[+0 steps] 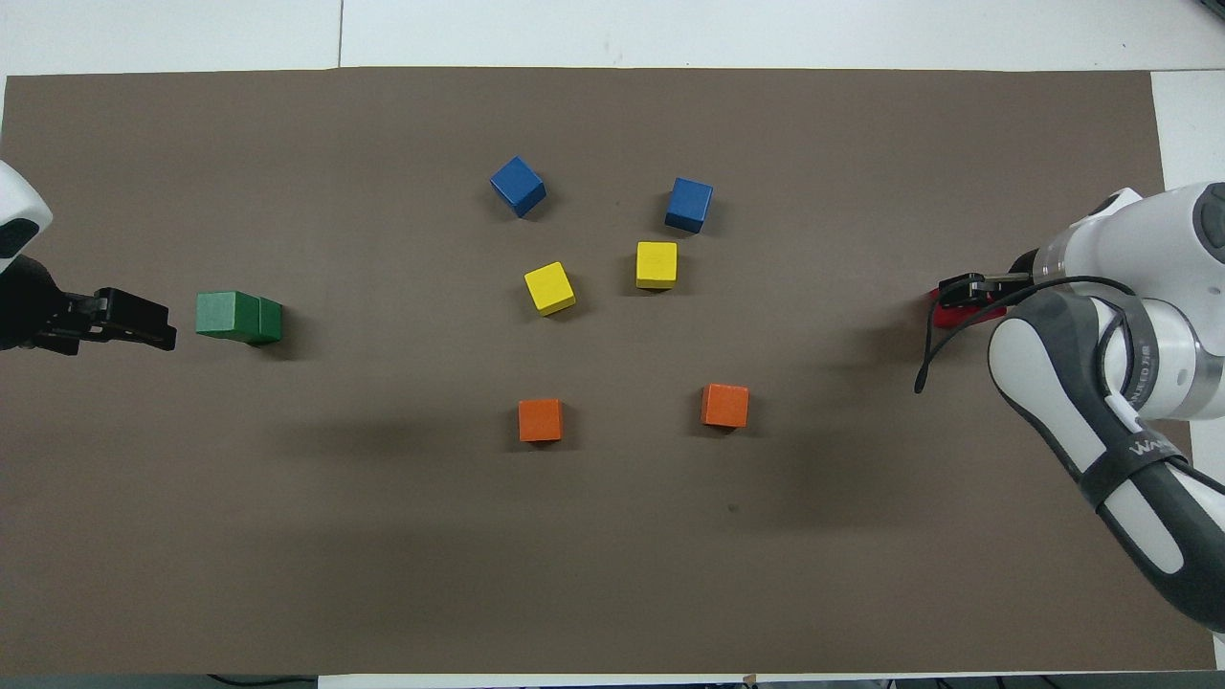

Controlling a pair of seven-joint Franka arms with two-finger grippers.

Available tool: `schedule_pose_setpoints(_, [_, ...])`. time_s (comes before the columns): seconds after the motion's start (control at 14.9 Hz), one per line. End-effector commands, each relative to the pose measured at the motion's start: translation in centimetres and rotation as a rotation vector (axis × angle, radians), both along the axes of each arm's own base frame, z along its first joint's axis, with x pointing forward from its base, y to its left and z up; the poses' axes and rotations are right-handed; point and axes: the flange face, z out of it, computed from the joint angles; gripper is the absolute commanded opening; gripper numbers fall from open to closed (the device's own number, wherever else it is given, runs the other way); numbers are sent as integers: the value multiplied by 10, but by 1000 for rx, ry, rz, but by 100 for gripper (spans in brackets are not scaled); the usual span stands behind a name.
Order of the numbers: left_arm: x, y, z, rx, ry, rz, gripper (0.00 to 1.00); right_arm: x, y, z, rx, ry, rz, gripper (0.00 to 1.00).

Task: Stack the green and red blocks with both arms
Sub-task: 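Withdraw the left gripper while the right gripper releases red and withdraws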

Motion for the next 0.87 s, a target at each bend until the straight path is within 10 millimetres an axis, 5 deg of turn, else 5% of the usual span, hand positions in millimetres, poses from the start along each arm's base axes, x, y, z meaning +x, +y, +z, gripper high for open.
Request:
schedule_pose_setpoints(0.0, [-2,-5,8,13,-16,-3,100,5,8,28,22,6,-14,100])
schedule_pose_setpoints(0.27, [-1,-2,8,13,-18,1,100,-5,24,89,18,-42,12,100])
schedule_pose_setpoints(0.81, [-4,2,12,12,-22,9,100,-57,37,238,11,-31,30,100])
